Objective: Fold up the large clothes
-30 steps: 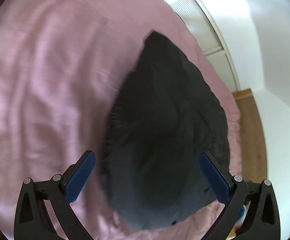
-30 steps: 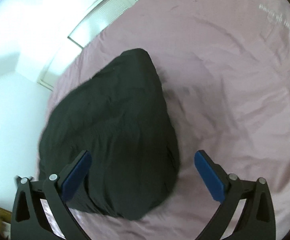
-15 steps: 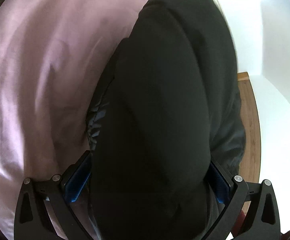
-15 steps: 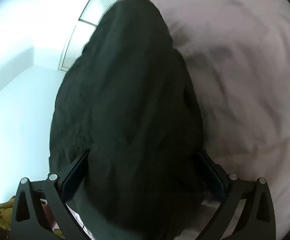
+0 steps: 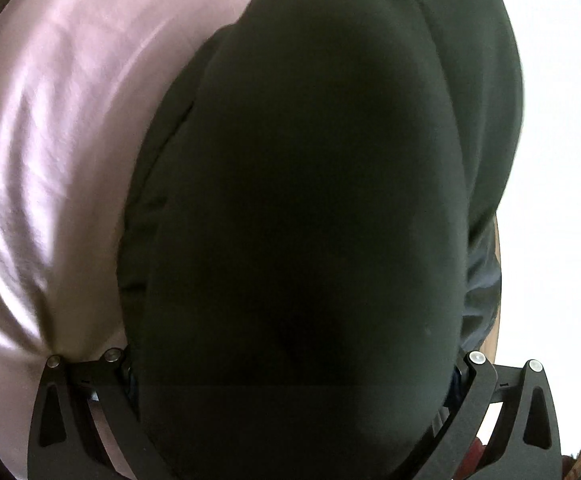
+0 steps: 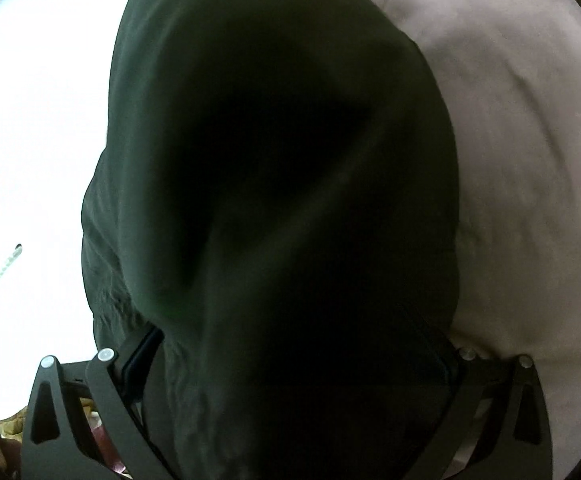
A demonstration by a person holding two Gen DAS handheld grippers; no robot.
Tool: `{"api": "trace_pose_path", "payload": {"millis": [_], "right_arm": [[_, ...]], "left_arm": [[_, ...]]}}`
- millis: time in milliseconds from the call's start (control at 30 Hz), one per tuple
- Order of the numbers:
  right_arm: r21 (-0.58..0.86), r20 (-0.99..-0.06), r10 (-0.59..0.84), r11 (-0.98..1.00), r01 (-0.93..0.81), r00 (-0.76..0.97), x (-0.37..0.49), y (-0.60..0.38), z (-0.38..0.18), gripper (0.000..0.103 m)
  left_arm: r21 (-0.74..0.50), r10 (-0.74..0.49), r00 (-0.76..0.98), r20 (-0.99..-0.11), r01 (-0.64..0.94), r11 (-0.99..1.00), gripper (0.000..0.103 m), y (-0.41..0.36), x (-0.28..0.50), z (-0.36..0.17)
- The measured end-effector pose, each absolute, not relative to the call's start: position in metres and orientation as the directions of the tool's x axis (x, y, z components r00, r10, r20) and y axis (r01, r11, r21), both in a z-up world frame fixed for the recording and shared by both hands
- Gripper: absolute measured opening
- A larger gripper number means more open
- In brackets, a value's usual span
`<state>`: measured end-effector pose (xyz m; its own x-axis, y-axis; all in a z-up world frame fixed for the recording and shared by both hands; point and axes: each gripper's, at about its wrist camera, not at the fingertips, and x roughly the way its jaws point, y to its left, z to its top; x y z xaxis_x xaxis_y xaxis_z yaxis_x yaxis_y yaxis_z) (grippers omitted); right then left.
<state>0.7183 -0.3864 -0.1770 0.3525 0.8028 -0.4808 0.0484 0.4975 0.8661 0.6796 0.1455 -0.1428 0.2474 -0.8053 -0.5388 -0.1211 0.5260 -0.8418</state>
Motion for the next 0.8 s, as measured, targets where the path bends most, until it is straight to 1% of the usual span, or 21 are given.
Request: {"api": "trace_pose_path", "payload": {"millis": [233,400,467,500,533,567,600,633,667,700,733,767,800], "right_arm": [[0.844,-0.517,0.775,0.532,0.068,0.362,0.718,-0.371,-0.180,0.103],[0.827,-0.550,0.766,0.555,0.090,0.332,0.722,-0.352,-0.177,0.103],[0.834,-0.540,0.776,0.545,0.085,0.326,0.723,-0.340,-0.174,0.103],[0.839,-0.534,0.778,0.538,0.088,0.330,0.722,-0.336,-0.174,0.103],[0.837,-0.535,0.774,0.540,0.089,0.339,0.721,-0.332,-0.174,0.103],[0.832,-0.541,0.766,0.547,0.089,0.347,0.720,-0.328,-0.173,0.097],[0.830,-0.543,0.761,0.550,0.090,0.355,0.719,-0.325,-0.171,0.088],[0.831,-0.541,0.757,0.549,0.091,0.367,0.718,-0.322,-0.169,0.083],[0.830,-0.540,0.755,0.551,0.088,0.373,0.716,-0.319,-0.166,0.070],[0.827,-0.542,0.751,0.555,0.082,0.377,0.715,-0.316,-0.163,0.059],[0.821,-0.547,0.745,0.565,0.074,0.380,0.715,-0.312,-0.158,0.055],[0.813,-0.556,0.737,0.579,0.065,0.384,0.714,-0.307,-0.151,0.047],[0.806,-0.562,0.729,0.590,0.058,0.391,0.713,-0.303,-0.145,0.041]], "left_arm": [[-0.813,-0.764,0.286,-0.578,-0.127,0.568,0.102,0.128,0.676,-0.139],[-0.789,-0.748,0.258,-0.612,-0.129,0.601,0.102,0.102,0.677,-0.133],[-0.780,-0.733,0.273,-0.622,-0.133,0.612,0.102,0.093,0.676,-0.130],[-0.774,-0.725,0.281,-0.629,-0.135,0.619,0.100,0.090,0.675,-0.129],[-0.769,-0.716,0.296,-0.633,-0.135,0.624,0.096,0.086,0.674,-0.126],[-0.774,-0.715,0.310,-0.626,-0.136,0.619,0.086,0.084,0.672,-0.123],[-0.780,-0.716,0.326,-0.617,-0.133,0.612,0.072,0.081,0.670,-0.119],[-0.779,-0.710,0.341,-0.616,-0.127,0.615,0.065,0.079,0.668,-0.114],[-0.778,-0.704,0.354,-0.615,-0.125,0.616,0.052,0.076,0.666,-0.110],[-0.784,-0.707,0.362,-0.607,-0.127,0.608,0.042,0.073,0.665,-0.107],[-0.783,-0.703,0.373,-0.606,-0.123,0.610,0.038,0.067,0.661,-0.102],[-0.778,-0.697,0.378,-0.609,-0.114,0.618,0.031,0.063,0.660,-0.096],[-0.770,-0.688,0.386,-0.614,-0.103,0.630,0.027,0.057,0.658,-0.087]]}}
